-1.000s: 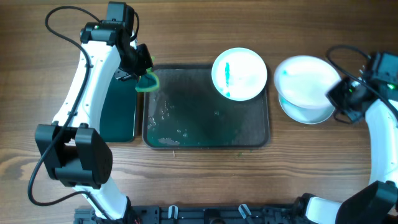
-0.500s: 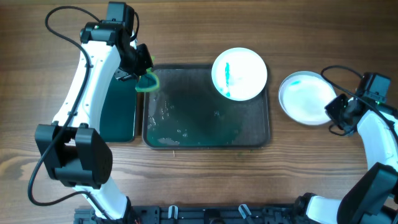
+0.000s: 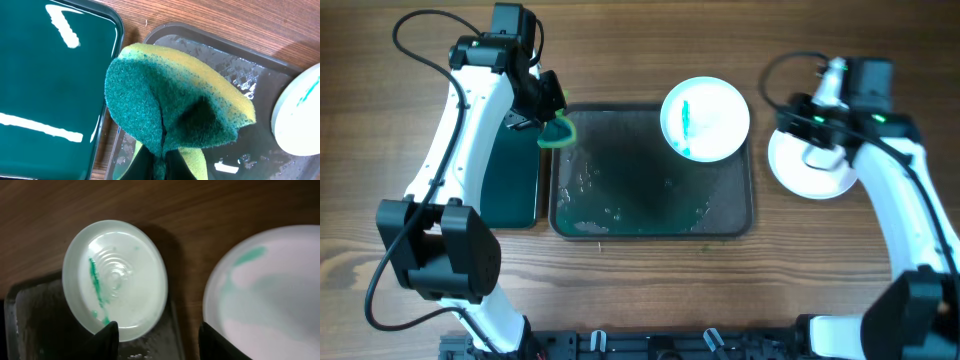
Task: Clean dirty plates on tray and stack at the side
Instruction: 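Move the right gripper to the third plate and drag it onto the tray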
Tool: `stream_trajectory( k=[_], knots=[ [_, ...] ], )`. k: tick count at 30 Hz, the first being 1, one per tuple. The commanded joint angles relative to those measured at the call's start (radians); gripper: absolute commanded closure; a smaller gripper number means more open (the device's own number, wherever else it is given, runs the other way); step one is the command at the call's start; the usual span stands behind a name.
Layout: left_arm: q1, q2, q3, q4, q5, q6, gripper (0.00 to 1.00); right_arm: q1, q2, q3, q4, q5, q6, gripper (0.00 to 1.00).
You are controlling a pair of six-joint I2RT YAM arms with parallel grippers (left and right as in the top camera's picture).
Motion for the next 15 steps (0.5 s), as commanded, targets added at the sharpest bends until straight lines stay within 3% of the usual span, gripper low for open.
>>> stream_trajectory(
  k=[1,7,15],
  knots=[
    [-0.006,0.012,0.005,-0.001,0.013,0.012,0.96,0.063,0.150,0.118,-0.021,0.070,-0.043,0.48],
    [-0.006,0.011,0.005,0.007,0.012,0.012,0.96,0.067,0.351,0.196,0.033,0.019,-0.195,0.48],
    [-0.006,0.011,0.005,0.014,0.012,0.012,0.96,0.067,0.471,0.196,0.156,0.018,-0.282,0.53]
  ],
)
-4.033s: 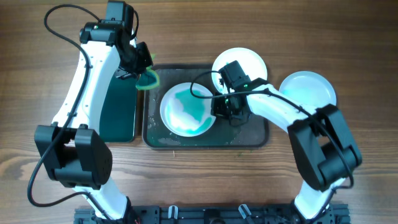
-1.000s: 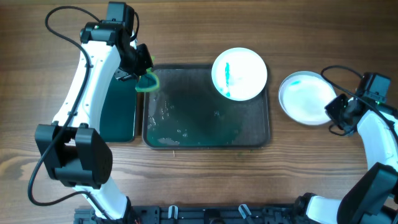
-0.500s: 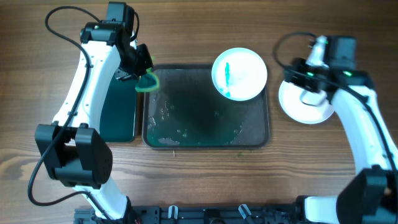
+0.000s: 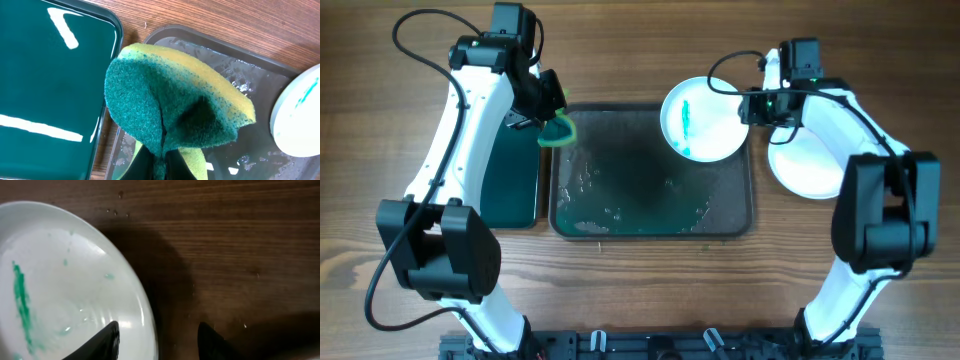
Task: Clean dirty plates on tray and stack at the side
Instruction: 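Move the right gripper to the third plate and drag it onto the tray, then lower the sponge onto the third plate with the left gripper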
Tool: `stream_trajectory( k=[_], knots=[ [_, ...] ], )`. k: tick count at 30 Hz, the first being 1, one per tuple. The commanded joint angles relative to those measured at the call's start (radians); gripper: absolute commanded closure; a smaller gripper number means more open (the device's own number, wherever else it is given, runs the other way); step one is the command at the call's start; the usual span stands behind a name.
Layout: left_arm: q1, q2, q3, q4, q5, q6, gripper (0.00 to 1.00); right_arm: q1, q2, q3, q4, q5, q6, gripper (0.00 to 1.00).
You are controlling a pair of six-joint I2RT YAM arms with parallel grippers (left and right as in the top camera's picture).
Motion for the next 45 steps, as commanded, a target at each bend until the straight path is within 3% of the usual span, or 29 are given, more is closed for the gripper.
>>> stream_trajectory(
  k=[1,5,11,15,23,29,40,45],
  knots=[
    [-0.006,0.011,0.005,0.006,0.012,0.012,0.96,-0.002,0.030,0.026,0.034,-0.017,-0.054,0.58],
    [-0.006,0.012,0.005,0.006,0.012,0.012,0.96,-0.002,0.031,0.024,0.045,-0.021,-0.054,0.77],
    [-0.006,0.011,0.005,0.010,0.012,0.012,0.96,-0.002,0.046,0.011,0.034,-0.034,-0.056,0.81],
    [-0.006,0.011,0.005,0.010,0.012,0.012,0.96,-0.002,0.058,0.011,0.017,-0.040,-0.053,0.96],
    [-0.006,0.012,0.005,0.011,0.012,0.012,0.96,0.010,-0.078,0.012,-0.082,-0.108,-0.041,0.96],
    [-0.006,0.012,0.005,0.011,0.013,0.012,0.96,0.143,-0.084,0.011,-0.259,-0.129,0.100,0.96],
    [-0.066,0.012,0.005,0.038,0.012,0.012,0.96,0.275,-0.037,-0.052,-0.188,-0.179,0.218,0.95],
    [-0.092,0.012,0.005,0.045,0.012,0.011,0.96,0.275,-0.005,-0.052,-0.187,-0.178,0.236,0.80]
  ],
)
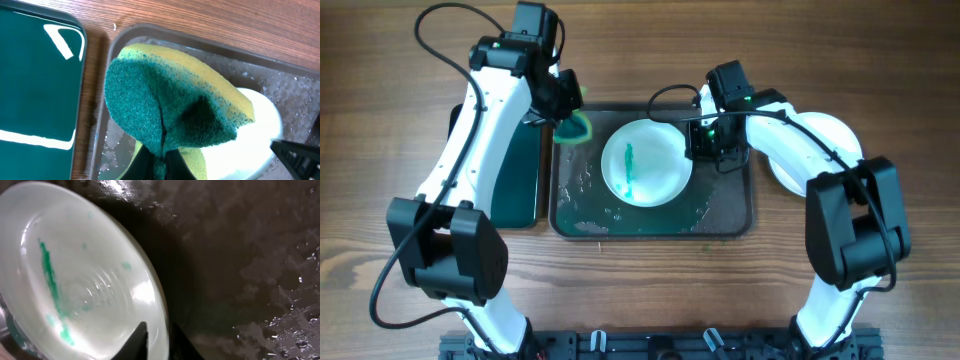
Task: Clean dirty plates on tray and stack at the side
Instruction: 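Lower the sponge onto the third plate with the left gripper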
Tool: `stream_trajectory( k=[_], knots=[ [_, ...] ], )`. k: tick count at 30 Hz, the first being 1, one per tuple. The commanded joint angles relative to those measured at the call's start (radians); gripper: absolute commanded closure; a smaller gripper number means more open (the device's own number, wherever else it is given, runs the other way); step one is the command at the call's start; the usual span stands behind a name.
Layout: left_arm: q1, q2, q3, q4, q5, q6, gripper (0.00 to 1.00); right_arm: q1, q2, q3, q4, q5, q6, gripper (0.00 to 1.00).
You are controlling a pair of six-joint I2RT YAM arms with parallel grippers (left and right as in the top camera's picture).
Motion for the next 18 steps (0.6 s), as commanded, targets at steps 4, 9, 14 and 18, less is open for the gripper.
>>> stream_trajectory(
  k=[4,9,14,18],
  knots=[
    [-0.031,0.013,0.005,0.005,0.012,0.008,0.96,0.004,0.065,-0.012,0.002,-0.021,0.055,0.80],
    [-0.045,0.031,0.005,0.004,0.012,-0.007,0.96,0.004,0.101,-0.012,0.007,-0.029,0.059,0.91],
    [-0.083,0.088,0.005,-0.005,0.021,-0.018,0.96,0.004,0.125,-0.012,0.017,-0.051,0.060,0.96],
    [-0.137,0.128,0.005,-0.006,0.023,-0.018,0.96,0.004,0.125,-0.012,0.017,-0.051,0.060,0.96]
  ],
)
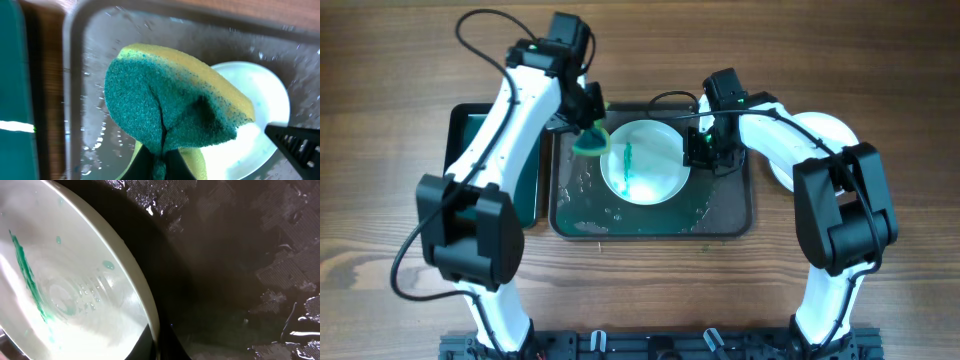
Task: Clean dirty plates on tray and stack at the side
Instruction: 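Lower the sponge onto the third plate with the left gripper, then scrub the third plate with the sponge while the right gripper holds its rim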
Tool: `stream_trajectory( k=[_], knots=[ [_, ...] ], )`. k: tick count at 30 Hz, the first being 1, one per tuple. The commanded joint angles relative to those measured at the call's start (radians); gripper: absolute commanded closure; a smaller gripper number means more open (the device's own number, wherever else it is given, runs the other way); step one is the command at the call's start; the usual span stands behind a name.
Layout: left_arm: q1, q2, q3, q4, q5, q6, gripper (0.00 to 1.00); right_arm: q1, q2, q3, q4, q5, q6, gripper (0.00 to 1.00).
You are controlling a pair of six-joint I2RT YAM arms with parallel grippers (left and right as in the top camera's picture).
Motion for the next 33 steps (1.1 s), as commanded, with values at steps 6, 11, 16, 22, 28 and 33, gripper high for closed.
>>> stream_trajectory(
  k=[6,11,16,22,28,33],
  knots=[
    [-0.103,0.150,0.005,0.021,0.023,-0.012,0.96,0.005,0.047,-0.012,0.006,-0.006,0.007,0.96],
    [-0.115,0.251,0.005,0.044,0.023,-0.013,0.96,0.005,0.047,-0.012,0.006,-0.006,0.007,0.96],
    [-0.129,0.334,0.005,0.058,0.201,0.037,0.96,0.005,0.047,-0.012,0.006,-0.006,0.007,0.96],
    [-0.172,0.342,0.005,0.092,0.674,0.312,0.96,0.005,0.047,-0.012,0.006,-0.006,0.007,0.96],
    [-0.161,0.343,0.005,0.179,0.393,0.100,0.96,0.005,0.047,-0.012,0.005,-0.006,0.007,0.96],
    [-0.141,0.343,0.005,0.179,-0.151,-0.134,0.96,0.005,0.047,-0.012,0.005,-0.005,0.006,0.96]
  ],
)
